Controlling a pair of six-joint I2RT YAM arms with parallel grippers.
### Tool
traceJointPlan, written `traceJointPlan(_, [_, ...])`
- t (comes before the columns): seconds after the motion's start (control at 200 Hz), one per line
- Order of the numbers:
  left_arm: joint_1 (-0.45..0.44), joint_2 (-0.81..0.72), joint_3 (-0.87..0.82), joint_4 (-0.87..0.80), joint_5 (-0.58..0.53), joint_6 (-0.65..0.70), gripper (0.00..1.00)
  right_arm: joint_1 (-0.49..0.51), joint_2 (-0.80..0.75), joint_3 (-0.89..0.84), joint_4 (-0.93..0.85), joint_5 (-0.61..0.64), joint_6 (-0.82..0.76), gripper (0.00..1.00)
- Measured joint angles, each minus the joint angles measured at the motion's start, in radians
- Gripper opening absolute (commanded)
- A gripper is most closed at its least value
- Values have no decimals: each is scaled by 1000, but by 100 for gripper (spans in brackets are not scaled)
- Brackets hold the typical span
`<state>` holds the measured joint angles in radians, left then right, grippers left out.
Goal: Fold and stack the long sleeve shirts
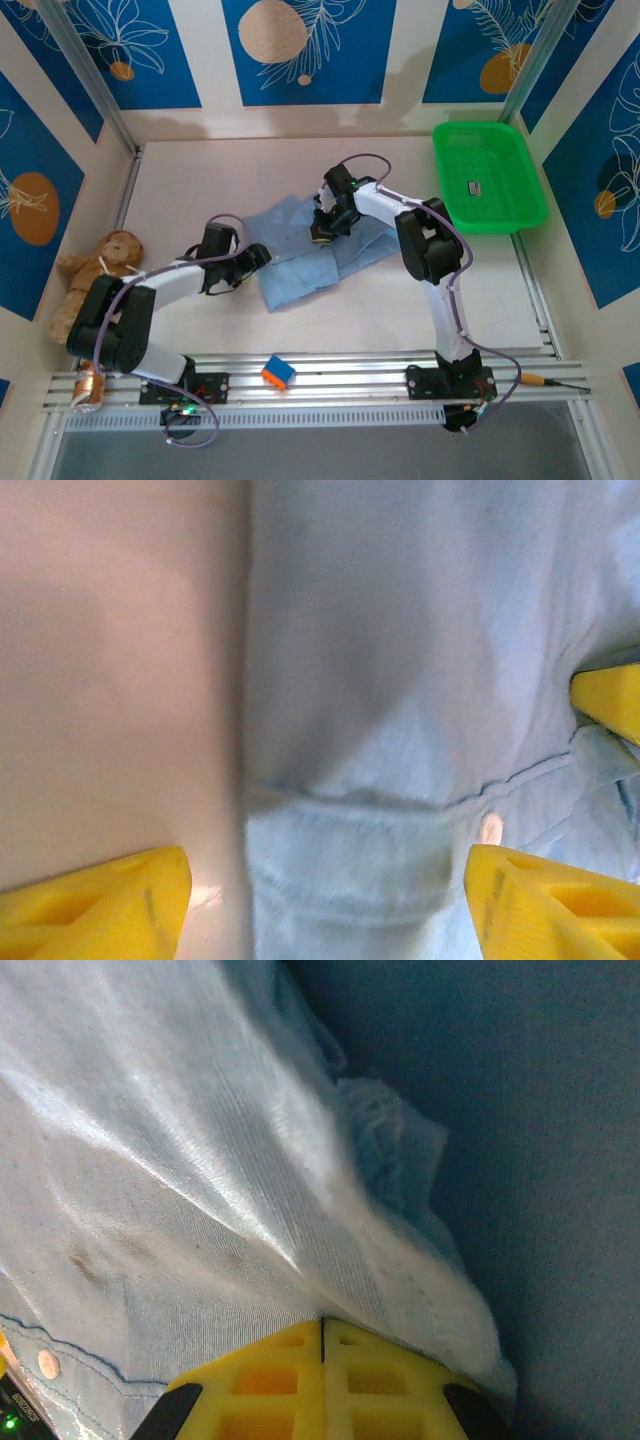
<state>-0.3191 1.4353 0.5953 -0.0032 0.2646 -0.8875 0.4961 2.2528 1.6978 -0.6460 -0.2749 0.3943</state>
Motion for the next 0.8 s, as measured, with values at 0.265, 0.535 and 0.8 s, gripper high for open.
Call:
traceJointPlan(0.265, [-3,10,8,-59,-49,6,73,-5,3,0,4,-8,0,0])
traceJointPlan(0.535, [-48,99,138,-214,-128,6,68,-7,10,0,11,-26,0,0])
traceJointPlan(0.8, [-86,235,311,-429,-197,41,65,-13,22,3,23,-55,0,0])
